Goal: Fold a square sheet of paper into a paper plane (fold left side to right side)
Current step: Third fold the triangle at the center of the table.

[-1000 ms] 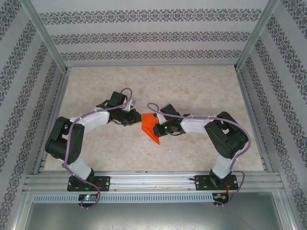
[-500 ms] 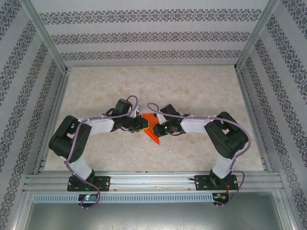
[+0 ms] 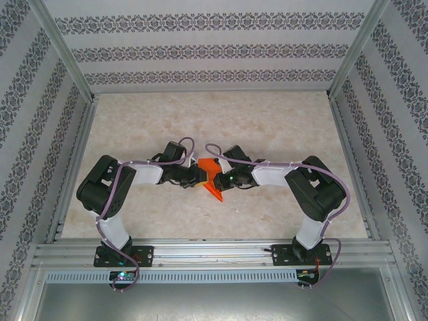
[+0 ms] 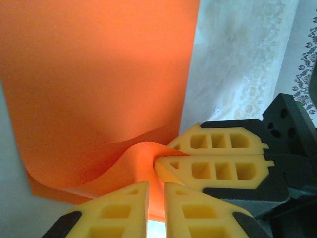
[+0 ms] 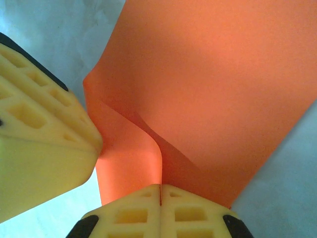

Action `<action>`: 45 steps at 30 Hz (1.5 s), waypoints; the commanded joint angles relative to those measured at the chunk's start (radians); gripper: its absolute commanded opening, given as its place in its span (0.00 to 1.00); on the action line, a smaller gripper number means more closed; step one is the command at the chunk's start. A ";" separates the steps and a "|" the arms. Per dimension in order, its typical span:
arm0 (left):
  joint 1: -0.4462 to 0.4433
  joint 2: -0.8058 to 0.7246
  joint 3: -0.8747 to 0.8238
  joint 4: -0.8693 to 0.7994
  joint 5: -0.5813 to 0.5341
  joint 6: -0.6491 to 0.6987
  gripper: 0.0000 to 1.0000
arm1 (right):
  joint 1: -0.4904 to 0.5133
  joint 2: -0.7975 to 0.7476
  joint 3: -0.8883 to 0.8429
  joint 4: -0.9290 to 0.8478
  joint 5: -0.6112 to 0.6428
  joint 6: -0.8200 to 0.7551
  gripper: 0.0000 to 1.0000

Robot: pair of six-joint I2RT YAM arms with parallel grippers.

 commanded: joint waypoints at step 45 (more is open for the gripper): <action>-0.010 0.084 0.046 -0.213 -0.102 0.095 0.15 | -0.016 -0.006 0.020 -0.031 -0.014 0.021 0.06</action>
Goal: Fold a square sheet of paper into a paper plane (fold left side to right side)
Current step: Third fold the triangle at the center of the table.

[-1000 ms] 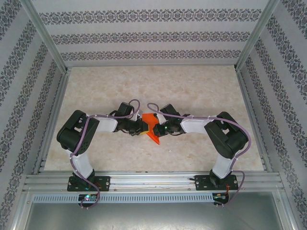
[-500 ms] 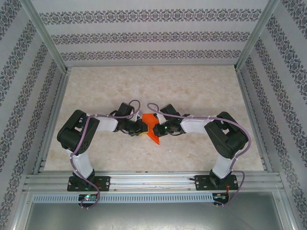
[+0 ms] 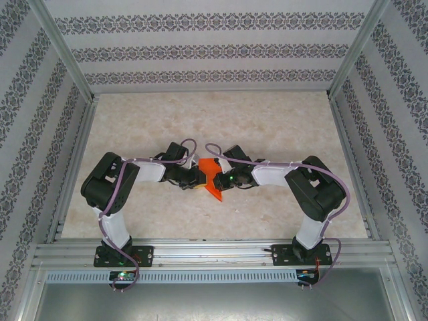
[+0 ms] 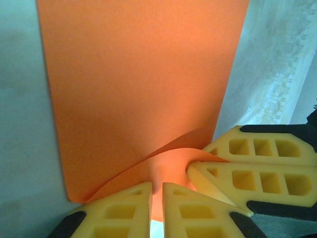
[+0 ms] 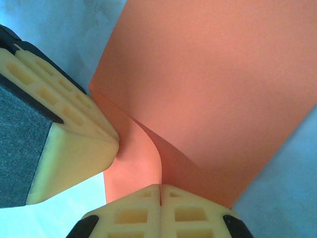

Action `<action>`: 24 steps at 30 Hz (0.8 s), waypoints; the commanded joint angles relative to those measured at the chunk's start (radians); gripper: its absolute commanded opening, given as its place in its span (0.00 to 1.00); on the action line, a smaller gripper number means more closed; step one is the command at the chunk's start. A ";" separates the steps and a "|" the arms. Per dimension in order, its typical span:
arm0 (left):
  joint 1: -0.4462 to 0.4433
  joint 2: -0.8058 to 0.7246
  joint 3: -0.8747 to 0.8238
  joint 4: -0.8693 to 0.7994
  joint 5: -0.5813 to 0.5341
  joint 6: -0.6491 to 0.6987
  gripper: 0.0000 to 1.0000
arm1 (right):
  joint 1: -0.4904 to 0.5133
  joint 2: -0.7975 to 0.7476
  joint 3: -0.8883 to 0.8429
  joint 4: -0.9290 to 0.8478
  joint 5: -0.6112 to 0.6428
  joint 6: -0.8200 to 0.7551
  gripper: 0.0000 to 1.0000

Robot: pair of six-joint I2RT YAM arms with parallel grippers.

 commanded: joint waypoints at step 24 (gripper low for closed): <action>-0.009 0.041 0.009 -0.139 -0.089 0.017 0.14 | -0.084 -0.188 -0.081 0.007 -0.338 0.258 0.06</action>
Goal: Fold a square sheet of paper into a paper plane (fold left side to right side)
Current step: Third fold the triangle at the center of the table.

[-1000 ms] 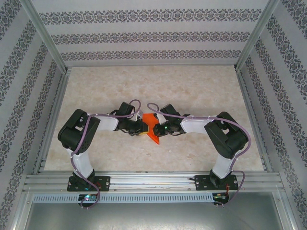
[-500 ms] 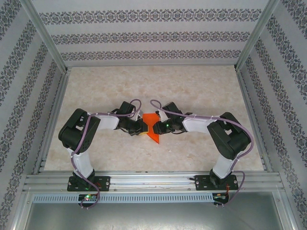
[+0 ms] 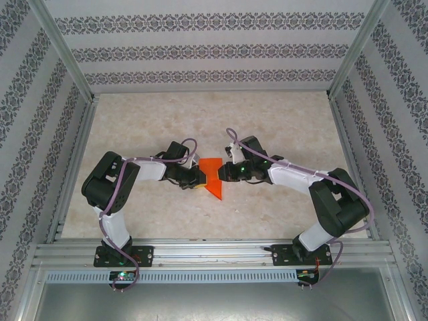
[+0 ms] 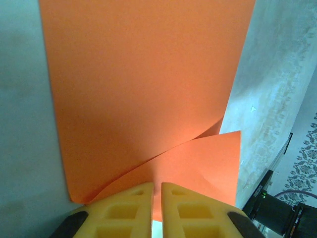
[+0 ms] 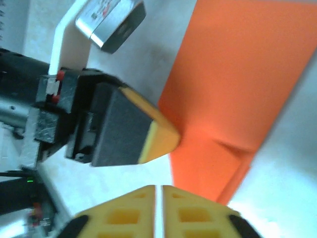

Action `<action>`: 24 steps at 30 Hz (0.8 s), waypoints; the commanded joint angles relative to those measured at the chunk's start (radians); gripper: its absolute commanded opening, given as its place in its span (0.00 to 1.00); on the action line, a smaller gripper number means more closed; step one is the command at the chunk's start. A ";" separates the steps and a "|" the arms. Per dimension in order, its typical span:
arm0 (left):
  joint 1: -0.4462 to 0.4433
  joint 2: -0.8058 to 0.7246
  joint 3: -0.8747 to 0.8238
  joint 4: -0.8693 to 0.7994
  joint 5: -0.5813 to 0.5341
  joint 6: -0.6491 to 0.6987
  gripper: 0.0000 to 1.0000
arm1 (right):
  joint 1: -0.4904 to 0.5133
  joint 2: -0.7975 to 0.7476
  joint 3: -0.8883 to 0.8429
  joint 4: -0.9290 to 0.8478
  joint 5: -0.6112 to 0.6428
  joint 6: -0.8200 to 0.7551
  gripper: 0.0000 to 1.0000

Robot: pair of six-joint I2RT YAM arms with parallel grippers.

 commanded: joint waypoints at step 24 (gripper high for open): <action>-0.009 0.046 -0.002 -0.108 -0.084 -0.005 0.14 | 0.059 0.167 -0.049 0.046 -0.132 0.174 0.02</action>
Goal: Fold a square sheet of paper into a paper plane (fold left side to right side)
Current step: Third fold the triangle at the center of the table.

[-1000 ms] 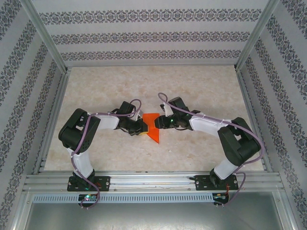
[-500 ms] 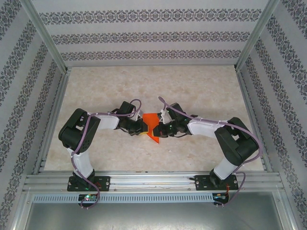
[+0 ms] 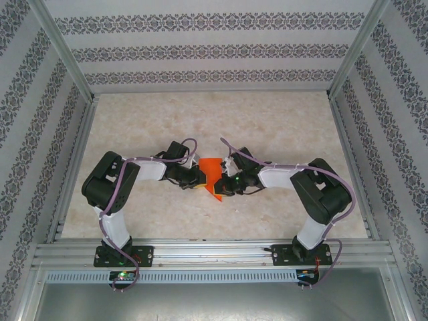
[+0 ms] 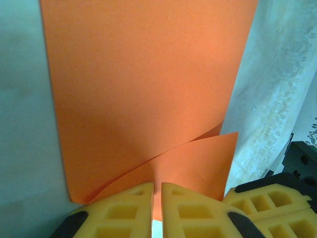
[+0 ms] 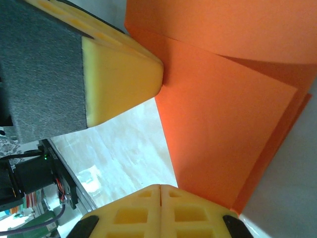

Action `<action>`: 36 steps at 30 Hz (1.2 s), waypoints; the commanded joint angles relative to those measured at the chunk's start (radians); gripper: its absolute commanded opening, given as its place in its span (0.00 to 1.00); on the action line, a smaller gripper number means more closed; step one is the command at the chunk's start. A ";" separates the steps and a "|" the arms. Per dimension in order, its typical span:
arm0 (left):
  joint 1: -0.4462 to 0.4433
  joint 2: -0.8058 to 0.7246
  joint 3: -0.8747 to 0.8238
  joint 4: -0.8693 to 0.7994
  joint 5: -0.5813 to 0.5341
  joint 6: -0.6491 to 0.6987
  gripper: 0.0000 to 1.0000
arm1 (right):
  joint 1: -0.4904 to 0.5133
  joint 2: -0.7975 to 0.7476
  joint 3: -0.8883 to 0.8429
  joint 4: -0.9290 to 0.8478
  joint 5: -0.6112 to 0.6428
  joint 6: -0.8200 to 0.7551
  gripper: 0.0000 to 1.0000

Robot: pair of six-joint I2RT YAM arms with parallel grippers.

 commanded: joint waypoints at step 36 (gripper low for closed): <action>-0.008 0.042 -0.015 -0.110 -0.093 -0.011 0.14 | 0.041 0.055 -0.034 -0.018 -0.030 0.019 0.02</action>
